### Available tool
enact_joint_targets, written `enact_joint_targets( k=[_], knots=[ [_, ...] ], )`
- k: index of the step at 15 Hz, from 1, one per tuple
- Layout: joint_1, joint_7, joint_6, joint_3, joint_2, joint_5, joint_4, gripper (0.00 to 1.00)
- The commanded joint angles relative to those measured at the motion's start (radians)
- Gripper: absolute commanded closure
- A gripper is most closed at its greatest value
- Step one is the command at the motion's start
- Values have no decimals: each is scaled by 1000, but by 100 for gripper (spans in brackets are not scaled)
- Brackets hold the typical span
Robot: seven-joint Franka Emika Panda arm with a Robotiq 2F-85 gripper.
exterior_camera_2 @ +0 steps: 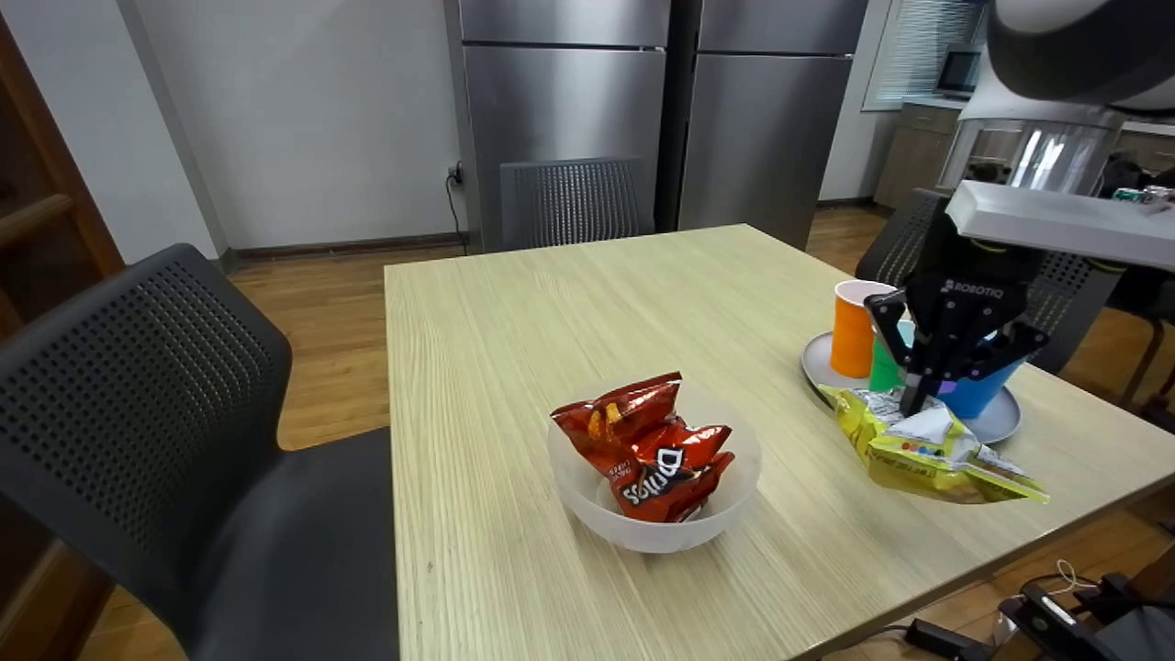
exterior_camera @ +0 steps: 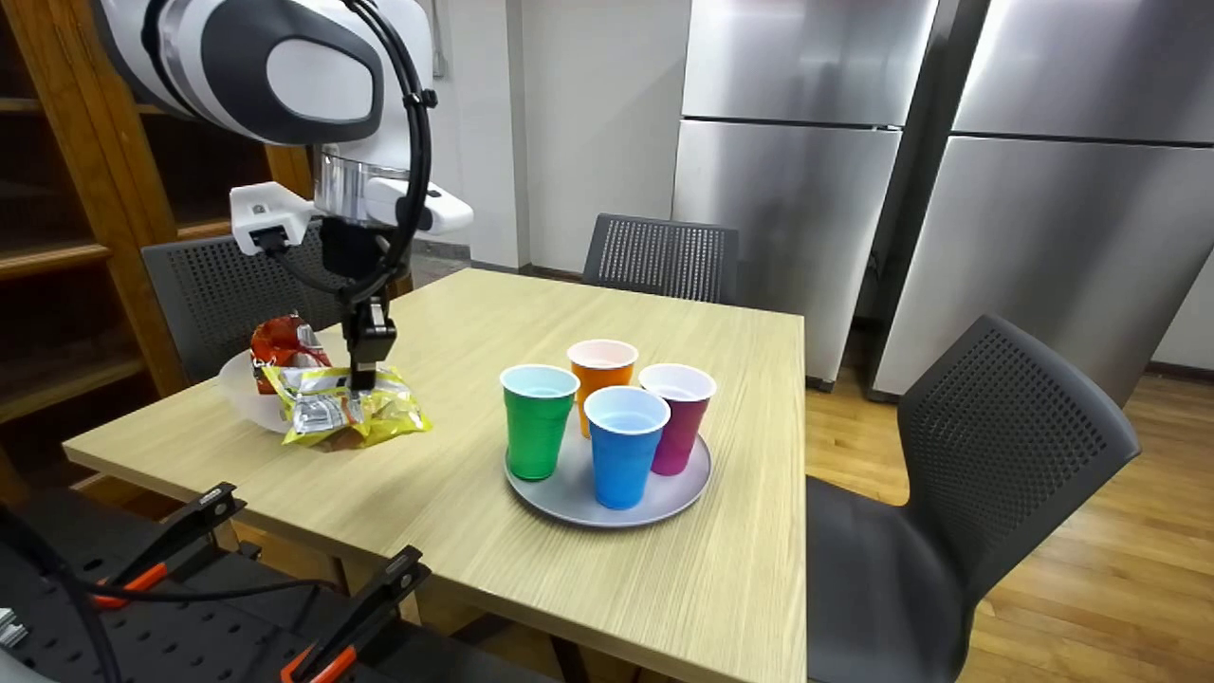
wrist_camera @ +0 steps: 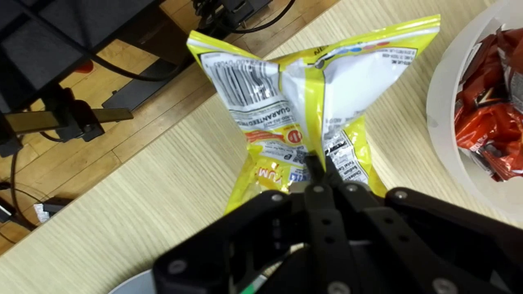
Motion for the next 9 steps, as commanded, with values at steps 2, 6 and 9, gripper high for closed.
enact_joint_targets(
  k=[2, 6, 9],
  knots=[
    [34, 35, 6, 47, -58, 39, -16, 100],
    [63, 39, 12, 74, -86, 68, -17, 100],
    [87, 54, 21, 98, -91, 84, -15, 100]
  ],
)
